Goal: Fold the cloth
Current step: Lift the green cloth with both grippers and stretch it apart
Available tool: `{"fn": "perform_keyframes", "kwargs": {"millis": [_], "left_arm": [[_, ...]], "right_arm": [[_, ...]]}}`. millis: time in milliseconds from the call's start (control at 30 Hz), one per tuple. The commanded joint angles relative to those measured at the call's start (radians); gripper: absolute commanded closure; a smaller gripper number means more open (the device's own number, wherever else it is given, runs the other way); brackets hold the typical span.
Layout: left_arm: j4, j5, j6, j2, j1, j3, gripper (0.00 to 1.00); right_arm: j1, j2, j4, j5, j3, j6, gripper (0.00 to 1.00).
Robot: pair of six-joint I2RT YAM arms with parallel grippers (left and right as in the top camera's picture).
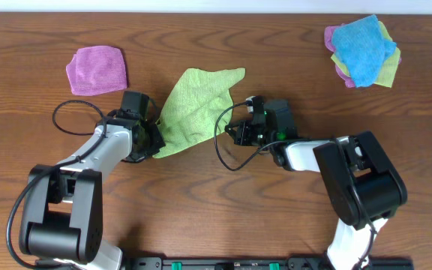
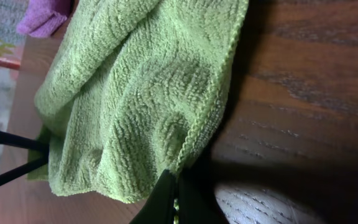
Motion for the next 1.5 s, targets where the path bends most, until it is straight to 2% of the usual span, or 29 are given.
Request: {"fn": "perform_keyframes", "kwargs": {"millis": [0,133,400,533,733,900,1100,1467], "left_arm": [[-0.003,0.017,0.04,0.0,0.014,0.01,0.94],[-0.016,0.093,0.098,-0.047,0.071,0.037,0.94],[-0.041,0.306,0.114,-0.126,0.126,0.052,0.94],[-0.053,0.396,0.08,-0.167,0.126,0.052,0.94],[-0.044,0.44,0.0,-0.235,0.126,0.079,0.94],[-0.038,0.428,-0.076,-0.262,0.126,0.238,0.94],[-0.024,0.303,-0.088,-0.245,0.126,0.373,0.94],[0.291,0.286,-0.159,-0.067,0.127,0.388,0.94]], "right_arm": [[-0.03,0.041,-0.099,0.054,-0.061,0.006,0.99],[-0.084,-0.098,-0.265,0.052,-0.061,-0.027,0.99],[-0.1,-0.531,-0.57,0.063,-0.061,-0.049,0.99],[-0.1,-0.723,-0.688,0.122,-0.061,-0.044,0.99],[-0.101,-0.873,-0.74,0.151,-0.059,-0.023,0.99],[-0.101,-0.87,-0.711,0.208,0.007,-0.007,0.99],[-0.132,-0.737,-0.69,0.239,0.156,-0.068,0.99],[-0.219,-0.352,-0.686,0.243,0.529,-0.211,0.99]]}}
